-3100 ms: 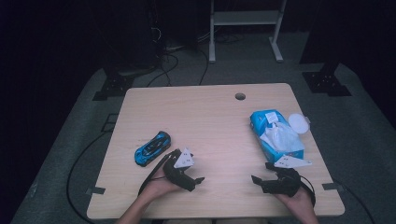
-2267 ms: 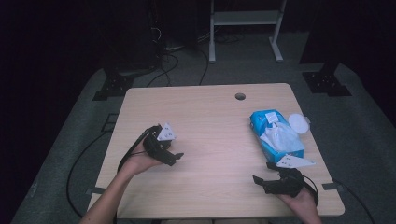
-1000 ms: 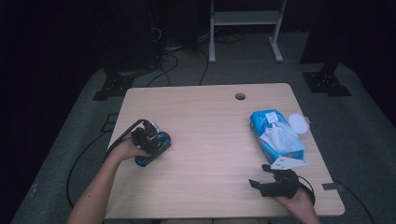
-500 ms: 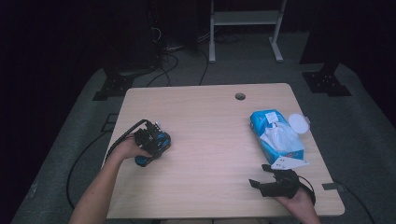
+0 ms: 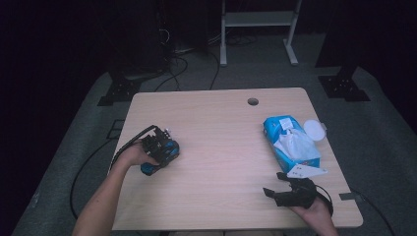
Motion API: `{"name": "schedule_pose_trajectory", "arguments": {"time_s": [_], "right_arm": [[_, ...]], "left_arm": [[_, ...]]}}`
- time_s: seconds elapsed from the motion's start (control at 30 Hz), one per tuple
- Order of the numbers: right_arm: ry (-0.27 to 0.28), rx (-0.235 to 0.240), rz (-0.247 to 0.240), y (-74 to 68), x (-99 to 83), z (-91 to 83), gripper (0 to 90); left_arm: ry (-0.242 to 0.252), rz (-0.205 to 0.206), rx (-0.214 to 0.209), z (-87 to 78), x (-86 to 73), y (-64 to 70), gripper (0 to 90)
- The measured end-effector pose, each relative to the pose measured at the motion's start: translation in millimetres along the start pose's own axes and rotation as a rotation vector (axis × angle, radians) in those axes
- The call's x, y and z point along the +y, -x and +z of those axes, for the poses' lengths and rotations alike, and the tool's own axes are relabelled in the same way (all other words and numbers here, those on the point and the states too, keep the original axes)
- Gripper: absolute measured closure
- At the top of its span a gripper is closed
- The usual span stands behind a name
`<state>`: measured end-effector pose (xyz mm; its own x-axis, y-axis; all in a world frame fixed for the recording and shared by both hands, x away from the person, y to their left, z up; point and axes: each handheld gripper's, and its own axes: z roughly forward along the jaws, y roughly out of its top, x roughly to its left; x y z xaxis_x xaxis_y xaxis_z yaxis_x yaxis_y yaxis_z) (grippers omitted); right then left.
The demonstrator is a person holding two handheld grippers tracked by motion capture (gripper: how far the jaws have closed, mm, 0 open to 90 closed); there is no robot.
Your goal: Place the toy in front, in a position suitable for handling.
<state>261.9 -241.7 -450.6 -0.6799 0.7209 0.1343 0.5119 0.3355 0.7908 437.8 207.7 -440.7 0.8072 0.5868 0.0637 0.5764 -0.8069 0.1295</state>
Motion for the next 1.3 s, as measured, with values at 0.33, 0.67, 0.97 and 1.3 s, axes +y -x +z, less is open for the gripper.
{"name": "schedule_pose_trajectory", "arguments": {"time_s": [0.33, 0.67, 0.97, 1.3], "right_arm": [[0.009, 0.002, 0.005, 0.8, 0.7, 0.3, 19.9], [0.022, -0.017, 0.011, 3.8, 1.9, -4.2, 20.0], [0.047, -0.035, 0.024, 8.9, 1.1, -14.2, 20.0], [0.062, -0.046, 0.025, 10.7, 1.8, -18.5, 20.0]], "left_arm": [[0.038, 0.020, 0.019, -19.4, 0.7, 4.5, 26.3], [0.137, 0.232, 0.049, -66.6, 55.0, 62.7, 26.3], [0.157, 0.422, -0.006, -54.9, 116.2, 135.8, 26.2], [0.101, 0.511, -0.044, -16.8, 147.4, 172.5, 26.3]]}}
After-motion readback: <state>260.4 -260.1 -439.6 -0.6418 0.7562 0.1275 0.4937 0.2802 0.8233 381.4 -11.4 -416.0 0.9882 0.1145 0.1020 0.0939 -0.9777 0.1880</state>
